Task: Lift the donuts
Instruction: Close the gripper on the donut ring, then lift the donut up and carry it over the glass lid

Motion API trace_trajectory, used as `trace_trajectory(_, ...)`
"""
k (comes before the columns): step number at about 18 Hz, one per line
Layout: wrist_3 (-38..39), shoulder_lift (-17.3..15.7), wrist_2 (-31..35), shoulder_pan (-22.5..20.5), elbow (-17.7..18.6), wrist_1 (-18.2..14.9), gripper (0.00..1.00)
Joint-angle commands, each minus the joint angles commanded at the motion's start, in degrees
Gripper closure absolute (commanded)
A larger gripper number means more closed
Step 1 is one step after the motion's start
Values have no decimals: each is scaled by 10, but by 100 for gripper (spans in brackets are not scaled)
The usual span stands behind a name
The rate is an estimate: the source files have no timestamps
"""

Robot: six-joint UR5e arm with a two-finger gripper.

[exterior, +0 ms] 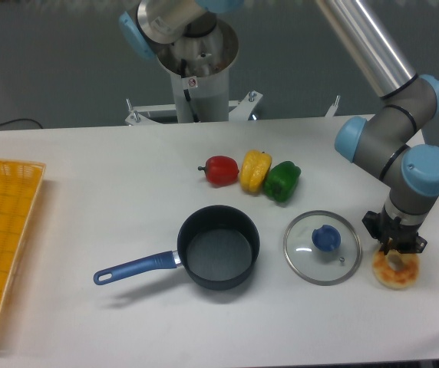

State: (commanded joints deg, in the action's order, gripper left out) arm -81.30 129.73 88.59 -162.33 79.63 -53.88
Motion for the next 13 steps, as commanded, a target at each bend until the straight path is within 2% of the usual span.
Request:
trace_trajectory(4, 0, -23, 1, 1, 15, -6, 100)
trace_trajectory(12, 1, -94, 0, 4, 60, -54, 100)
trace_trajectory(13, 3, -113, -1, 6, 69, -72, 100)
